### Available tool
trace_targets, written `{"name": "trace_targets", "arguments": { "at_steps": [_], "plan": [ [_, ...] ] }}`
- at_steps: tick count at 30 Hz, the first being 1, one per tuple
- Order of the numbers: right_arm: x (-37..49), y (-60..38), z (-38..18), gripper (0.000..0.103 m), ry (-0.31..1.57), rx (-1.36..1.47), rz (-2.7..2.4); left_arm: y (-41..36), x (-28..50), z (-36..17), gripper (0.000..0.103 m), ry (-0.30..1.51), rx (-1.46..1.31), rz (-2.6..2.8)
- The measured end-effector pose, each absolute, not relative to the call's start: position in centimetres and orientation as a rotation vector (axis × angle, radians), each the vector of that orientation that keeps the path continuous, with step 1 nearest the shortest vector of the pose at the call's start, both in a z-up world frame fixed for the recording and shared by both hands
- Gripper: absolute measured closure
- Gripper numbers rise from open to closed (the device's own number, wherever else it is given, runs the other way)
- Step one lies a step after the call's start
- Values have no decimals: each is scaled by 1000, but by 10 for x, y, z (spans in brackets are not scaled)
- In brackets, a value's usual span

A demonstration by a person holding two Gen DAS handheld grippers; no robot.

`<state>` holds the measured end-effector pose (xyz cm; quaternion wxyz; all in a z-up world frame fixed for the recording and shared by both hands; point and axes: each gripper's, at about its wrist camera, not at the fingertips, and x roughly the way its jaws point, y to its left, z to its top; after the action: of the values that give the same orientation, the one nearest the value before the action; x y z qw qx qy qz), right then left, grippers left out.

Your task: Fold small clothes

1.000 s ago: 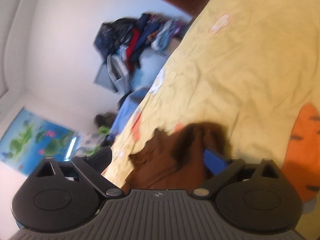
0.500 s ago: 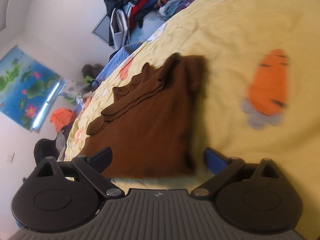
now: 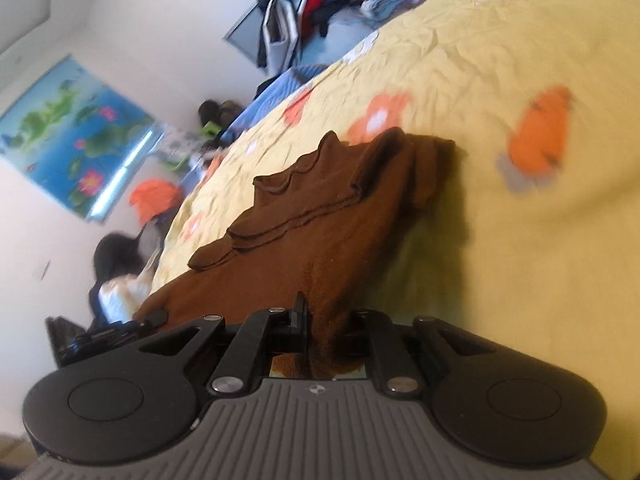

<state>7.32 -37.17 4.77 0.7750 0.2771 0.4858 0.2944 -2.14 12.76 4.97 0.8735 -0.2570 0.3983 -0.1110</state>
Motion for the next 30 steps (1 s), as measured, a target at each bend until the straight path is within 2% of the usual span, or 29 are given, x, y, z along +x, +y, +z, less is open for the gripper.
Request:
{"name": "trace_targets", "arguments": {
  "at_steps": [2,3,4,5,6,7,8,10,13,16,24,30],
  "plan": [
    [49,-381,44,84,1090,615,639,127,-41,41,84,862,-472,-249],
    [41,-383,41,80,1112,622,625,128,-48,40,84,856,-427,-233],
    [35,-386,38,69,1126,632,591,132,-53,44,79,839,-393,-208],
    [33,-392,37,43,1131,648,546,137,-52,49,72,818,-382,-184],
    [34,-399,39,31,1126,680,508,143,-52,59,67,787,-384,-159],
    [36,-406,45,20,1081,725,482,148,-52,72,52,734,-376,-136],
    [39,-413,53,21,1008,770,483,148,-50,85,35,660,-340,-117],
    [55,-416,66,21,935,859,531,128,-45,106,21,495,-106,-82],
    [91,-395,68,21,991,877,585,71,-35,90,21,332,443,-110],
    [121,-369,52,21,1108,805,522,41,-20,53,20,367,722,-243],
    [137,-353,31,22,1164,806,523,30,17,34,21,464,800,-311],
    [144,-350,29,22,1183,789,539,41,18,45,23,509,846,-388]
  ]
}}
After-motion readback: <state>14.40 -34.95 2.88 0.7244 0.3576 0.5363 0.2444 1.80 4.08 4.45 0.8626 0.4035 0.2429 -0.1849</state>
